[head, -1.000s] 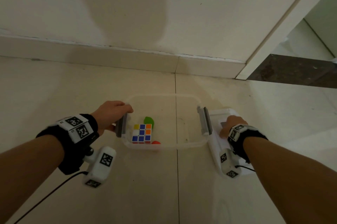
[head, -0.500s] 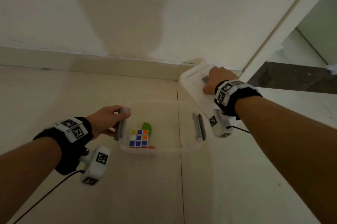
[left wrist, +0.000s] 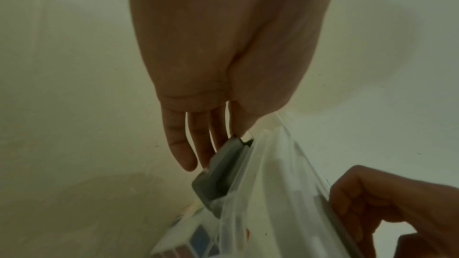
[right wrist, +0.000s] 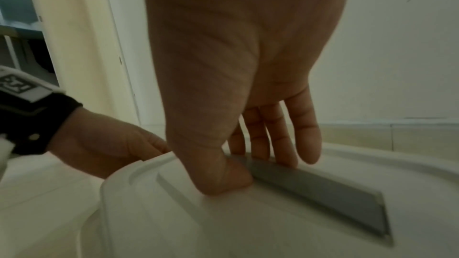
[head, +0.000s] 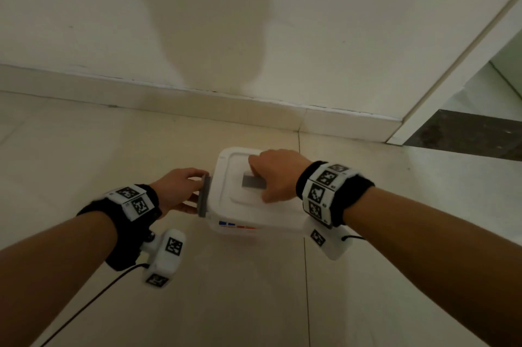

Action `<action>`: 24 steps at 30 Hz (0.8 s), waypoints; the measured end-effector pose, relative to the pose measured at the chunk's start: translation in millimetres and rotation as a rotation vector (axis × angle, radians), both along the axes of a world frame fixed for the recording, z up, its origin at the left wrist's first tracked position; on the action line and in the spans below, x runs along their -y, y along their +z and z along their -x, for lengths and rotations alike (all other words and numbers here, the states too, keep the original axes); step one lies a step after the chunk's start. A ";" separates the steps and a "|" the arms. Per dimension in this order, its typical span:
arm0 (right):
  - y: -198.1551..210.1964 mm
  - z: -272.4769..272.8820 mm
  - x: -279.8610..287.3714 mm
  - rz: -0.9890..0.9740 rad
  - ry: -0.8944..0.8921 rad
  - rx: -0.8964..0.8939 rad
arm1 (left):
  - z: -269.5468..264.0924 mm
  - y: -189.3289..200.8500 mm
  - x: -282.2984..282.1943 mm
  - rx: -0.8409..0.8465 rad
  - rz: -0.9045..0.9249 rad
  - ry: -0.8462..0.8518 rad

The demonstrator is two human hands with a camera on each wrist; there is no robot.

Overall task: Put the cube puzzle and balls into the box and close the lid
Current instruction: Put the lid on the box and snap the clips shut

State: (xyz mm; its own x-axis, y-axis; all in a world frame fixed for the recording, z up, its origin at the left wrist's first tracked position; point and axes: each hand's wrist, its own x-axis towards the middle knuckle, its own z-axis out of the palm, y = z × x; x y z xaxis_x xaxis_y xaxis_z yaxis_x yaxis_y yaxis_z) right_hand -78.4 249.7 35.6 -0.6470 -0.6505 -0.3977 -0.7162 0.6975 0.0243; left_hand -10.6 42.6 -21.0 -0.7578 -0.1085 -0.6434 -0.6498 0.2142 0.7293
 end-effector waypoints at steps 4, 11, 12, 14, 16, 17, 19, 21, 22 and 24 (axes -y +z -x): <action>-6.8 -5.4 0.3 0.021 0.029 0.019 | -1.0 -1.9 0.2 0.001 -0.029 0.015; -12.6 -8.6 -7.5 0.097 0.053 0.049 | -1.1 -6.1 0.1 -0.011 -0.036 0.011; -14.2 -9.7 -7.8 0.094 0.059 0.046 | -1.0 -6.4 0.1 -0.013 -0.033 0.005; -17.3 -10.1 -7.3 0.100 0.058 0.036 | -0.8 -6.5 -0.5 -0.012 -0.039 0.009; -17.9 -7.3 -6.8 0.118 0.039 0.041 | -0.7 -5.2 -1.7 -0.005 -0.048 0.026; -17.7 -4.6 -7.1 0.130 0.027 0.053 | -0.4 -4.9 -2.0 0.000 -0.053 0.029; -16.6 1.7 -8.9 0.160 0.004 0.088 | -0.5 -5.0 -1.7 0.014 -0.057 0.018; -16.3 5.6 -12.5 0.195 -0.020 0.133 | -0.8 -5.8 -1.4 0.026 -0.037 -0.004; -16.3 6.8 -15.8 0.223 -0.045 0.167 | -1.0 -6.1 -1.6 0.038 -0.014 -0.023; -14.8 9.3 -26.0 0.324 -0.154 0.258 | -2.7 -4.7 -4.2 0.087 0.027 -0.069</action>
State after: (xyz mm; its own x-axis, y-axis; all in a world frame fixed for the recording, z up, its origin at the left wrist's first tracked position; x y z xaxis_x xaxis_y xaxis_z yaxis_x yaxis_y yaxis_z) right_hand -87.7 275.6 20.8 -0.6526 -0.6718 -0.3504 -0.5569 0.7388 -0.3795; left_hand -7.9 46.8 -25.8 -0.7052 -0.0764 -0.7049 -0.6938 0.2794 0.6638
